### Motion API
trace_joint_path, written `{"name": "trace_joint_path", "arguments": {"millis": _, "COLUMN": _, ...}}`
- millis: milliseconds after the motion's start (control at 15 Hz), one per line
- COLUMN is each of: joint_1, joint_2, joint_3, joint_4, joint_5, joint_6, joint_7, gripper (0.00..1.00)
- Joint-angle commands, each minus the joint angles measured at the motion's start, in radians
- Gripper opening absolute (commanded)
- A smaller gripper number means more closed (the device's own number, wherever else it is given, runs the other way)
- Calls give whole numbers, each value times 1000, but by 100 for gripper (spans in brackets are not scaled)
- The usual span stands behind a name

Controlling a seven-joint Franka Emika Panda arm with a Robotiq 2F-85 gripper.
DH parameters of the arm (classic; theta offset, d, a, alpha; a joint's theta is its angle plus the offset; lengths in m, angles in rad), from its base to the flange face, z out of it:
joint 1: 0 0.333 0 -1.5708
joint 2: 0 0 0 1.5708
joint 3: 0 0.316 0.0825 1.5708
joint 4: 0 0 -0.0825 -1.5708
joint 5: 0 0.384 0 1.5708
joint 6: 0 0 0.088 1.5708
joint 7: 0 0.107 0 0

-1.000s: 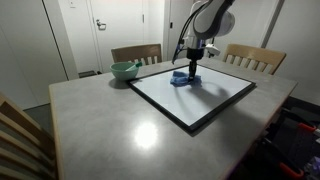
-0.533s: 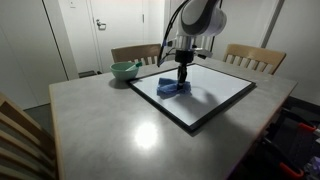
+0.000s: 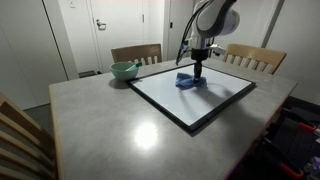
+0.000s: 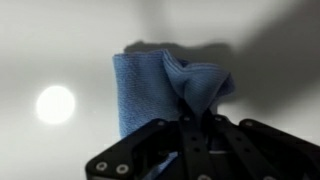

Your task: Use the blue cloth to wipe the whiteboard

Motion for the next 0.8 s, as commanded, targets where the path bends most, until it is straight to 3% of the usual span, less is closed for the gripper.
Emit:
{"name": "trace_joint_path", "arguments": {"millis": 0, "joint_1": 19, "joint_2": 3, "joint_3": -59, "joint_4": -27, "joint_5": -70, "joint_6": 60, "joint_7": 75, "gripper": 3}}
{"name": "trace_joint_path", "arguments": {"millis": 533, "joint_1": 46, "joint_2": 23, "joint_3": 79, "joint_4": 19, "joint_5": -46, "joint_6": 5, "joint_7": 16, "gripper": 3}}
{"name": "trace_joint_path", "arguments": {"millis": 733, "joint_1": 65, "joint_2": 39, "joint_3": 69, "joint_4": 31, "joint_5": -72, "joint_6": 2, "joint_7": 22, "gripper": 3}}
